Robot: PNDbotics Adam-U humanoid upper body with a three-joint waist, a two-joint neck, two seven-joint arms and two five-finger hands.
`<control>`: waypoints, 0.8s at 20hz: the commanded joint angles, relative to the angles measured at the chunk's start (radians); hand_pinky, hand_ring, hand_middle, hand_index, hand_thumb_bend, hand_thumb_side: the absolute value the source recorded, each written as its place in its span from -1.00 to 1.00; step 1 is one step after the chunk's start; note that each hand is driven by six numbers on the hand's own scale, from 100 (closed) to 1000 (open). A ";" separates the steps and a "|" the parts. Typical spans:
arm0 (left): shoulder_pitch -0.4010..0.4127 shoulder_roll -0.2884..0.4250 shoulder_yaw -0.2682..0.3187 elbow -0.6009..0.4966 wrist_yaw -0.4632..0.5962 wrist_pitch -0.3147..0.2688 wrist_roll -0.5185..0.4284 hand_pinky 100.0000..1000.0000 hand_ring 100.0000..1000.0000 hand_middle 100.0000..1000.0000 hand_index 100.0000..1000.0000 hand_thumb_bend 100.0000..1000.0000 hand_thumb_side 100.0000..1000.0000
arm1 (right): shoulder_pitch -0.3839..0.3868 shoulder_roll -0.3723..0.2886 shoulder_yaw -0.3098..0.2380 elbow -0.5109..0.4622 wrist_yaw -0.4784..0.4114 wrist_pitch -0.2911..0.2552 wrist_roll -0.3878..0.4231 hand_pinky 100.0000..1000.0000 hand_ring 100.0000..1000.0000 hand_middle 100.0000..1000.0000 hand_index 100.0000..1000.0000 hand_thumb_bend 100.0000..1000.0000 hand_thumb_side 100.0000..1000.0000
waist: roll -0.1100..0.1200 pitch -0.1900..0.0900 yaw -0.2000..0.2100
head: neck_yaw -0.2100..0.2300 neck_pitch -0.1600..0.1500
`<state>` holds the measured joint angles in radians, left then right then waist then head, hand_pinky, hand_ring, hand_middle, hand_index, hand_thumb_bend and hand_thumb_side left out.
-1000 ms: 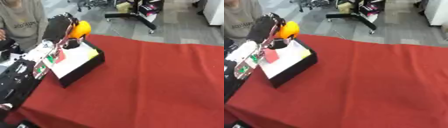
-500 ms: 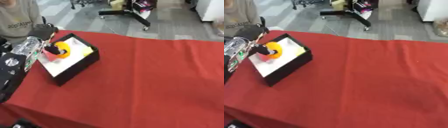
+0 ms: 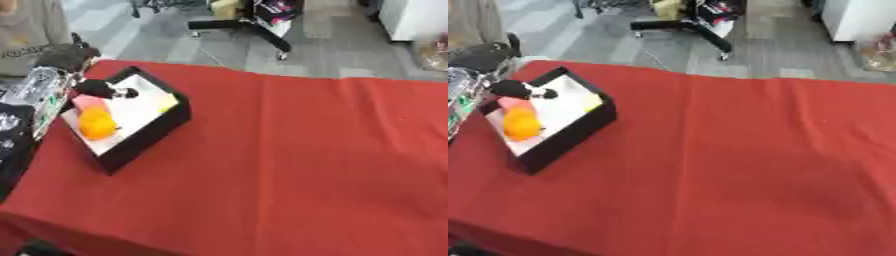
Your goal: Pick up the objects with one hand, pass them to the other hand, and then place them into the box on the other side of the table.
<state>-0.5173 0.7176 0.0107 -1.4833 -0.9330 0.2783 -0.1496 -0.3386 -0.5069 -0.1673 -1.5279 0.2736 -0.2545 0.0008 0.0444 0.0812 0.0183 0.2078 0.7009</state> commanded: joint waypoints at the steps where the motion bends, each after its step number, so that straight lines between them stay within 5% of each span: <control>1: 0.045 -0.023 0.046 -0.255 0.218 0.005 0.138 0.45 0.19 0.32 0.61 -0.15 0.67 | -0.004 0.000 -0.018 -0.017 -0.012 -0.005 -0.007 0.33 -0.12 0.11 0.36 -1.00 1.00 | -0.006 -0.003 0.004 | -0.033 -0.011; 5: 0.144 -0.172 0.035 -0.488 0.402 -0.053 0.314 0.41 0.15 0.26 0.56 -0.40 0.72 | 0.016 0.046 -0.026 -0.045 -0.007 -0.001 -0.027 0.33 -0.11 0.16 0.38 -1.00 1.00 | -0.017 0.010 0.009 | -0.080 -0.004; 11: 0.192 -0.379 -0.088 -0.516 0.575 -0.225 0.437 0.39 0.13 0.23 0.54 -0.53 0.80 | 0.067 0.152 -0.041 -0.123 0.043 0.002 -0.050 0.33 -0.07 0.22 0.41 -1.00 1.00 | -0.046 0.029 -0.004 | -0.143 0.064; 15: 0.202 -0.406 -0.113 -0.517 0.591 -0.249 0.455 0.39 0.13 0.23 0.54 -0.53 0.80 | 0.081 0.174 -0.042 -0.155 0.064 0.013 -0.059 0.33 -0.07 0.22 0.41 -1.00 1.00 | -0.049 0.032 -0.006 | -0.150 0.069; 16: 0.203 -0.408 -0.115 -0.515 0.593 -0.249 0.455 0.36 0.11 0.22 0.54 -0.62 1.00 | 0.083 0.177 -0.043 -0.156 0.065 0.016 -0.060 0.33 -0.02 0.22 0.39 -1.00 1.00 | -0.051 0.034 -0.007 | -0.156 0.069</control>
<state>-0.3054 0.3050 -0.1026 -1.9787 -0.3483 0.0381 0.2995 -0.2465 -0.3167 -0.2027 -1.6534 0.3299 -0.2402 -0.0560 -0.0057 0.1254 0.0105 0.0556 0.7639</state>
